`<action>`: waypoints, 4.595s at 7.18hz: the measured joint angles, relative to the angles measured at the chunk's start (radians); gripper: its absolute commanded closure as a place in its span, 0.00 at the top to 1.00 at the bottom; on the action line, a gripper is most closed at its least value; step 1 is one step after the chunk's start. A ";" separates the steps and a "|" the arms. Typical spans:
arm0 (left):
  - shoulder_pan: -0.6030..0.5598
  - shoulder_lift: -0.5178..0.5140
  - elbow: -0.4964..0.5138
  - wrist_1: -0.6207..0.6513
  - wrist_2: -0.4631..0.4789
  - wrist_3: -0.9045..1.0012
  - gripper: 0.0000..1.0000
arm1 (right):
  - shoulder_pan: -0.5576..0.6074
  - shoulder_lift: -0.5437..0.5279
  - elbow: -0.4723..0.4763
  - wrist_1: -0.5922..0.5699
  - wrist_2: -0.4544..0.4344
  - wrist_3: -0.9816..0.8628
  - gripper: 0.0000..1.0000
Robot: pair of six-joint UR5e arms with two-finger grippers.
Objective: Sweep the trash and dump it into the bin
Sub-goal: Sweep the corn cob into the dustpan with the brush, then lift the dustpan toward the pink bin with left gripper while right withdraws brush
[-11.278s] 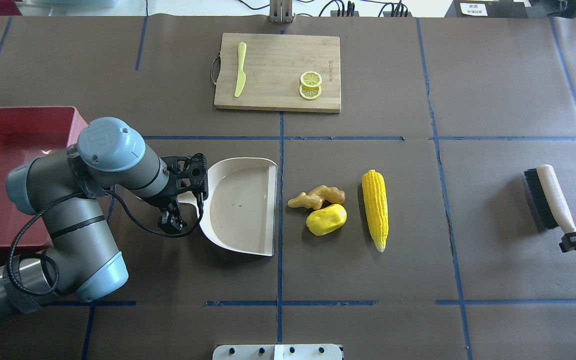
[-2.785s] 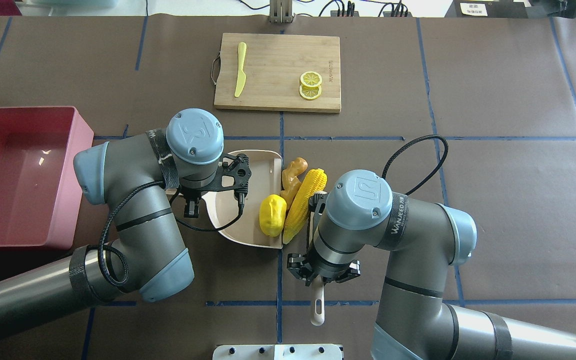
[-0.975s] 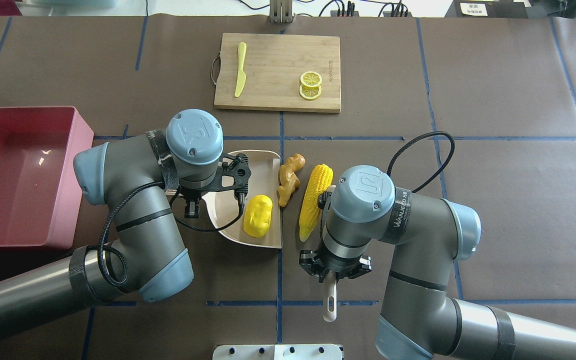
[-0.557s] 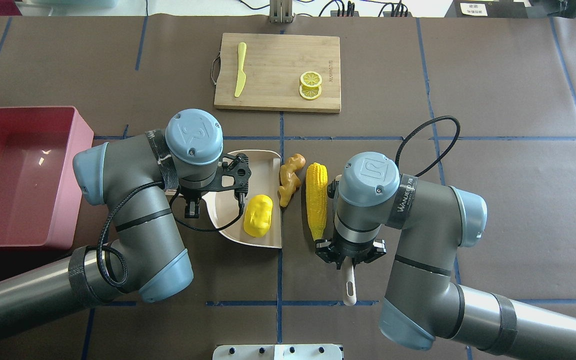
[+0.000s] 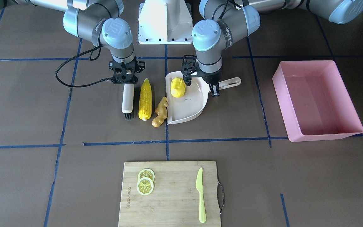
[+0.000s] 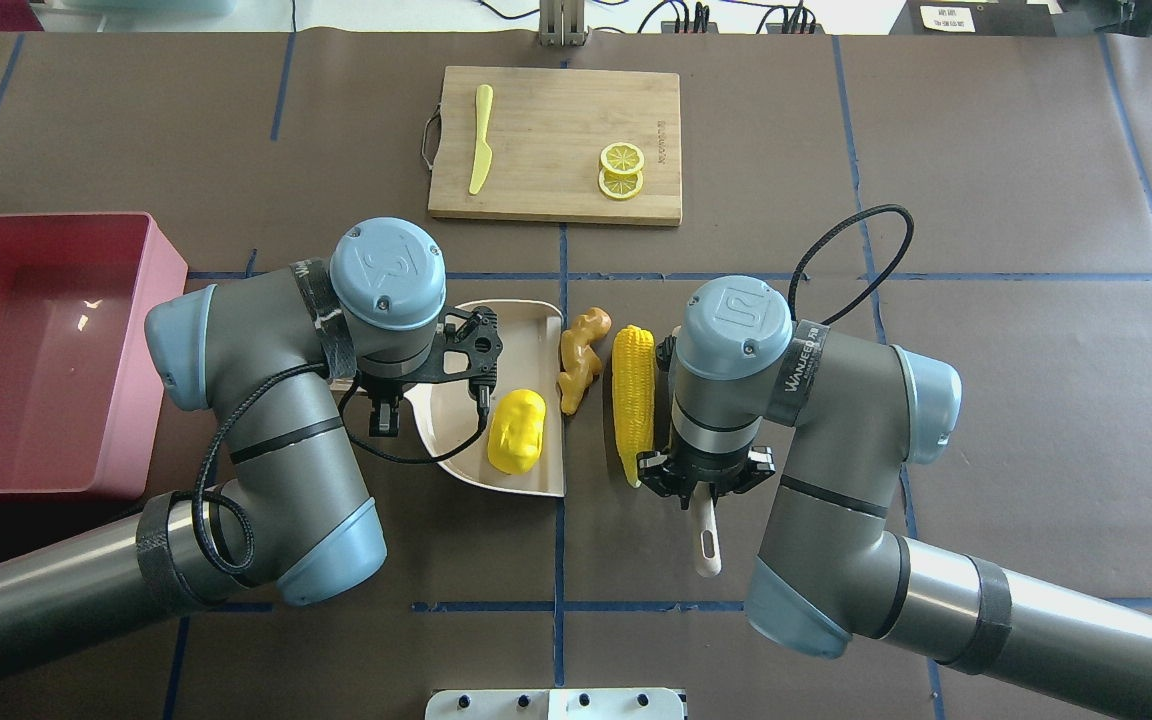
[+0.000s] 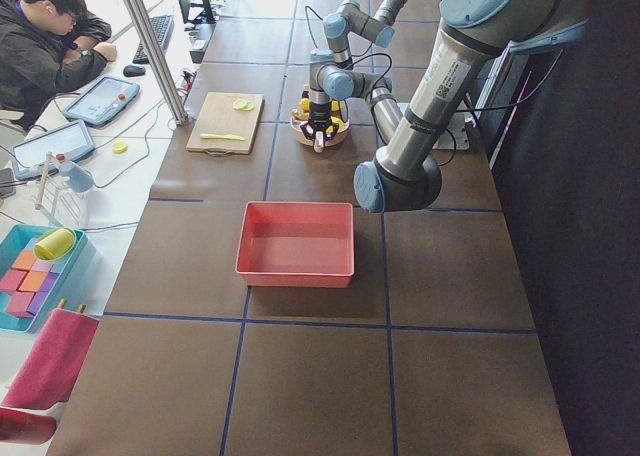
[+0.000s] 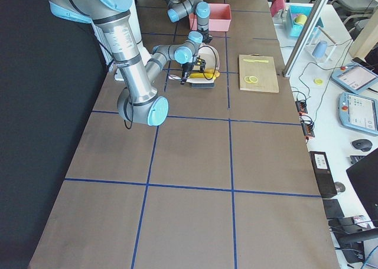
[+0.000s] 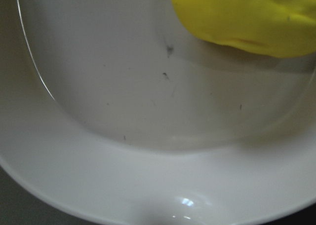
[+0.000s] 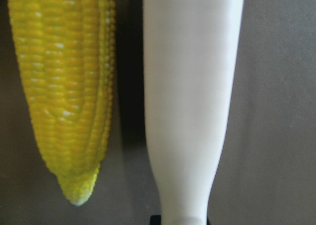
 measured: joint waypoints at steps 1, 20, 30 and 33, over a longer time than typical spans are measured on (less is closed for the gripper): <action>0.000 0.000 -0.001 0.000 0.000 0.000 0.00 | 0.000 0.022 -0.017 0.001 0.000 0.003 0.00; 0.001 -0.002 0.011 0.002 -0.006 -0.002 0.00 | -0.069 0.267 -0.203 0.079 0.003 0.160 0.00; -0.007 0.047 0.014 -0.143 -0.069 -0.065 0.00 | 0.102 0.033 0.115 0.080 0.147 0.103 0.00; -0.021 0.076 0.013 -0.275 -0.127 -0.135 0.00 | 0.210 -0.101 0.169 0.078 0.171 -0.092 0.00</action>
